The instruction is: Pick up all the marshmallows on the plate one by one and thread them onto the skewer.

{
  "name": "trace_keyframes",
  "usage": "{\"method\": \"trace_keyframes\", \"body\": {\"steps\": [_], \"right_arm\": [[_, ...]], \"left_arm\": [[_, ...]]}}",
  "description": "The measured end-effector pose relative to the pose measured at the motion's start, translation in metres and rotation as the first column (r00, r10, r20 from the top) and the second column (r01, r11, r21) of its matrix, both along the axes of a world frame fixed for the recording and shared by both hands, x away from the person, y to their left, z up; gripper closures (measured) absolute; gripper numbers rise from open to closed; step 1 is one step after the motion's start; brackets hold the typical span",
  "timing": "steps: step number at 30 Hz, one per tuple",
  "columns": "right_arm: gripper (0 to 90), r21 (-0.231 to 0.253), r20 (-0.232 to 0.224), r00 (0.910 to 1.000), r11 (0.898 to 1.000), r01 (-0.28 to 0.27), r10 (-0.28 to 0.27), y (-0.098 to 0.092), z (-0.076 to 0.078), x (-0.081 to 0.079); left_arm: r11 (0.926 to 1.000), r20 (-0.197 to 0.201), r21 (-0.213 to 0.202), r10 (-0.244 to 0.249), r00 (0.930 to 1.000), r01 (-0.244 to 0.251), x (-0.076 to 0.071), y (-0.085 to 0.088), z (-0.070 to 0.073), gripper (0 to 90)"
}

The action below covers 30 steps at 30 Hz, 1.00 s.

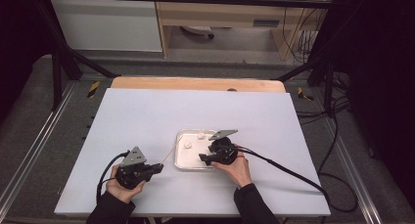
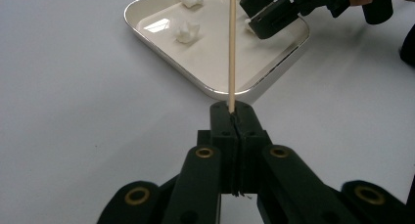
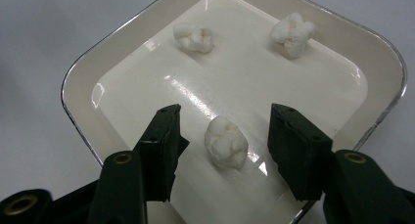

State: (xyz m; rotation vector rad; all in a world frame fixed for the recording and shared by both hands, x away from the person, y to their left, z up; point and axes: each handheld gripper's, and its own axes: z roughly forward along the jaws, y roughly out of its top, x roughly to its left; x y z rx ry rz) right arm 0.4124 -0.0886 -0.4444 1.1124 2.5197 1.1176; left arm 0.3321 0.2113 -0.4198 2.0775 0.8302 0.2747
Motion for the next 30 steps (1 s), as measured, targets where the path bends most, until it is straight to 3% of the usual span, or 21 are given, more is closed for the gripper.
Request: {"method": "trace_keyframes", "body": {"steps": [7,17,30], "right_arm": [[56.0,-0.015,0.008,1.0000,1.000,-0.003,0.003,0.0003,-0.0016,-0.0009],[69.3,-0.041,0.063,0.9978,0.999,-0.017,0.020,0.0006,-0.0034,-0.0050],[73.4,0.003,0.064,0.9979,1.000,-0.011,0.011,-0.0037,0.0011,-0.0068]], "left_arm": [[1.0000,0.000,0.001,-0.001,1.0000,0.001,0.0001,-0.0001,-0.0002,88.6],[1.0000,0.002,0.001,-0.001,1.0000,0.001,-0.0003,-0.0007,-0.0001,88.6],[1.0000,0.007,-0.003,-0.005,1.0000,0.005,-0.0014,-0.0023,0.0000,88.6]]}}
